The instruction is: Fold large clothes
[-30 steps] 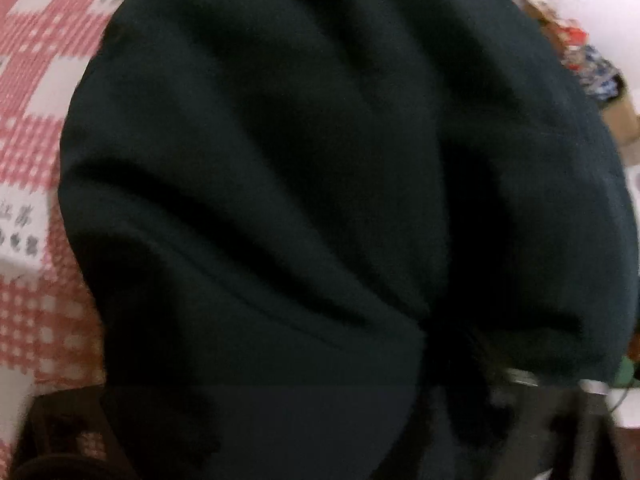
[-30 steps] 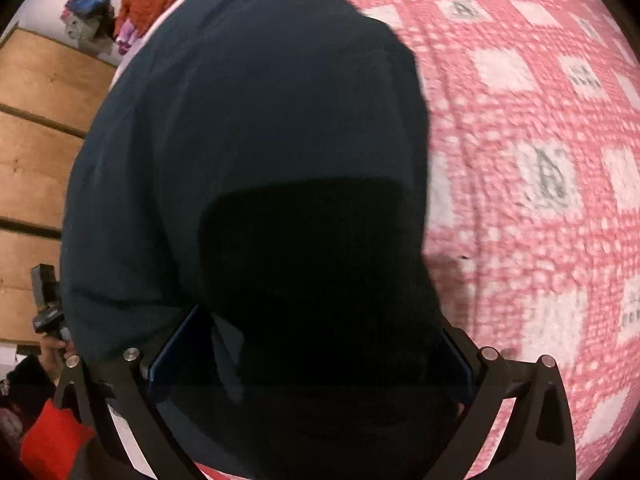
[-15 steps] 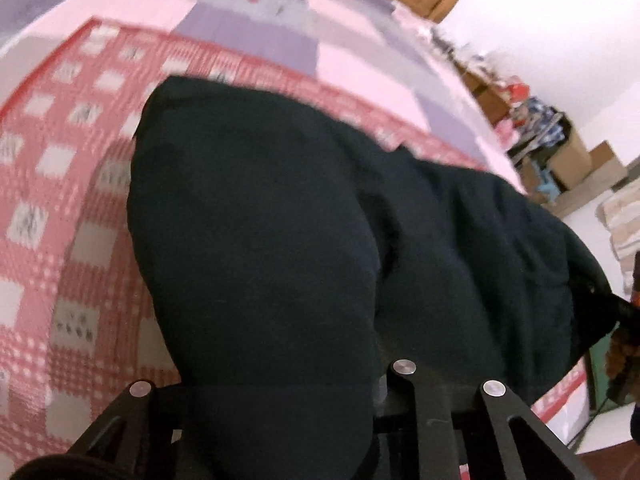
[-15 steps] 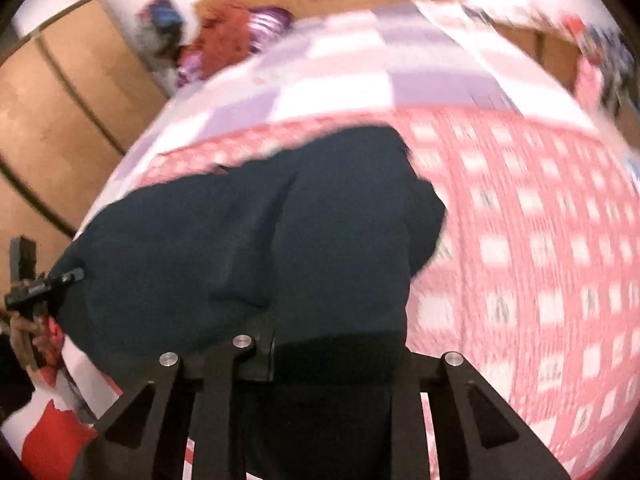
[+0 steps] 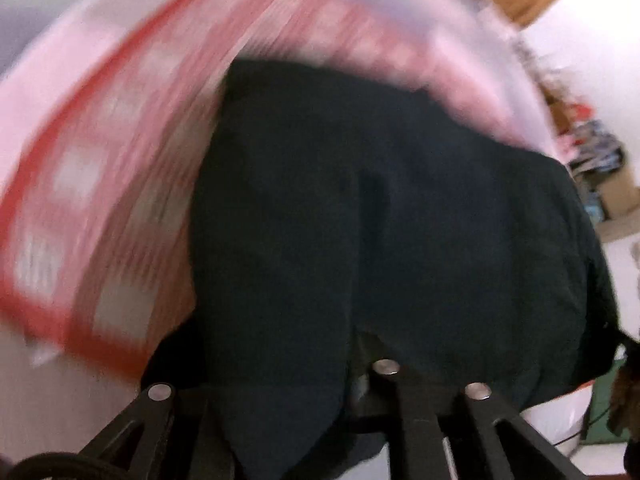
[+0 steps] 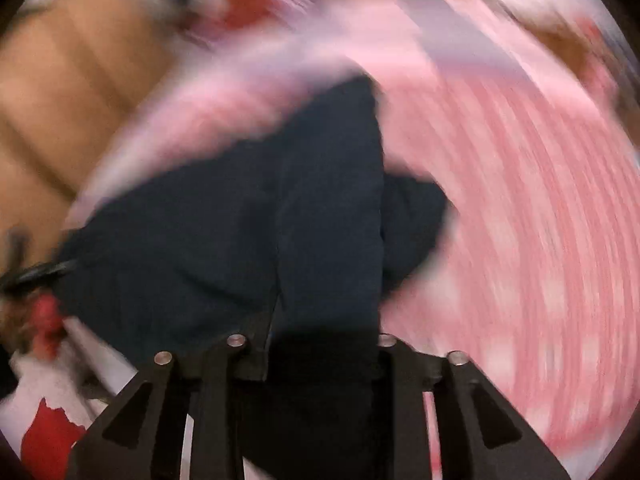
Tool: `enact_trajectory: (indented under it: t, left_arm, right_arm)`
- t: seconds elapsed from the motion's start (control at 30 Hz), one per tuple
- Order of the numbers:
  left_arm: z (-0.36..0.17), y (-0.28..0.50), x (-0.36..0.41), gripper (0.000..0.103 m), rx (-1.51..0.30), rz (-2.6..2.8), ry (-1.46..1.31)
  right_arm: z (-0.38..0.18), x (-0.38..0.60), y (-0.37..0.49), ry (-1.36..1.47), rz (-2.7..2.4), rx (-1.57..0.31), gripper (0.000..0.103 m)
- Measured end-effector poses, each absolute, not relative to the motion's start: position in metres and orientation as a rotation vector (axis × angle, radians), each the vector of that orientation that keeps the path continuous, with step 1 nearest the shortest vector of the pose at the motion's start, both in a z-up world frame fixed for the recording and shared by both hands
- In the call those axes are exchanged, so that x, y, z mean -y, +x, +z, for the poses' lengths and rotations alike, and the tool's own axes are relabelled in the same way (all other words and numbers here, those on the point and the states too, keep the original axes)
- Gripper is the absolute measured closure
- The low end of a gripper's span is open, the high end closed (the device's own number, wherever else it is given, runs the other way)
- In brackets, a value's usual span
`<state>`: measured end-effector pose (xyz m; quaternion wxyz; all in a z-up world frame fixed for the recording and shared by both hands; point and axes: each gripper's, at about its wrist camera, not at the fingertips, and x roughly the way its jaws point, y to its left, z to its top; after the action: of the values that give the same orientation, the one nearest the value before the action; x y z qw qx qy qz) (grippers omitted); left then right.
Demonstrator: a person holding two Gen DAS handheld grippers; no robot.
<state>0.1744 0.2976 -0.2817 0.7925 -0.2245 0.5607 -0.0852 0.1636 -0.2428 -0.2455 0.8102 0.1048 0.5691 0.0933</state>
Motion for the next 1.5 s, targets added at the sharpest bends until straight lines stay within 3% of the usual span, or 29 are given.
enact_trajectory:
  t: [0.07,0.1,0.2,0.4,0.57,0.77,0.93,1.0,1.07,1.2,1.27,1.33,1.4,1.5]
  left_arm:
    - [-0.296,0.163,-0.293,0.074,-1.202,-0.193,-0.482]
    - [-0.298,0.161,-0.290,0.069,-1.196,-0.187,-0.468]
    - [-0.307,0.156,-0.298,0.049,-1.201,-0.144,-0.456]
    - [-0.269,0.143,-0.336,0.049,-1.150,-0.060,-0.463]
    - [-0.239,0.166,-0.299,0.040,-1.081,-0.162,-0.332]
    - [-0.280,0.203,-0.227,0.037,-1.115,-0.224,-0.185]
    - [-0.322,0.181,-0.259,0.037,-1.076,-0.142,-0.212]
    - [-0.321,0.168,-0.273,0.037,-1.080,-0.084,-0.243]
    - [-0.316,0.161,-0.272,0.039,-1.102,-0.021,-0.191]
    - [-0.279,0.158,-0.240,0.041,-1.084,-0.034,-0.157]
    - [-0.261,0.168,-0.208,0.035,-1.037,-0.063,-0.105]
    - [-0.254,0.184,-0.183,0.019,-1.009,-0.069,-0.061]
    - [-0.253,0.208,-0.159,0.019,-0.981,-0.085,-0.043]
    - [-0.271,0.248,-0.142,0.019,-1.041,-0.062,-0.060]
  right_arm:
    - [-0.288,0.280,0.146,0.484,0.139,-1.330,0.057]
    - [-0.288,0.286,0.138,0.490,0.095,-1.321,0.052]
    - [-0.269,0.273,0.130,0.334,0.057,-1.283,0.052]
    - [-0.218,0.271,0.122,0.166,-0.128,-1.180,0.049]
    - [-0.182,0.210,0.137,-0.053,-0.002,-0.994,0.049]
    - [-0.238,0.149,0.166,-0.160,0.145,-1.097,0.049]
    - [-0.281,0.252,0.143,-0.082,-0.086,-1.123,0.049]
    - [-0.283,0.294,0.133,-0.001,-0.163,-1.172,0.049]
    - [-0.283,0.305,0.125,-0.095,-0.220,-1.205,0.049]
    - [-0.247,0.275,0.110,-0.208,-0.150,-1.034,0.049]
    - [-0.230,0.239,0.114,-0.235,-0.049,-0.940,0.046]
    - [-0.220,0.199,0.134,-0.251,0.042,-0.894,0.042]
    - [-0.220,0.158,0.163,-0.237,0.153,-0.897,0.033]
    - [-0.245,0.121,0.214,-0.210,0.240,-0.984,0.033]
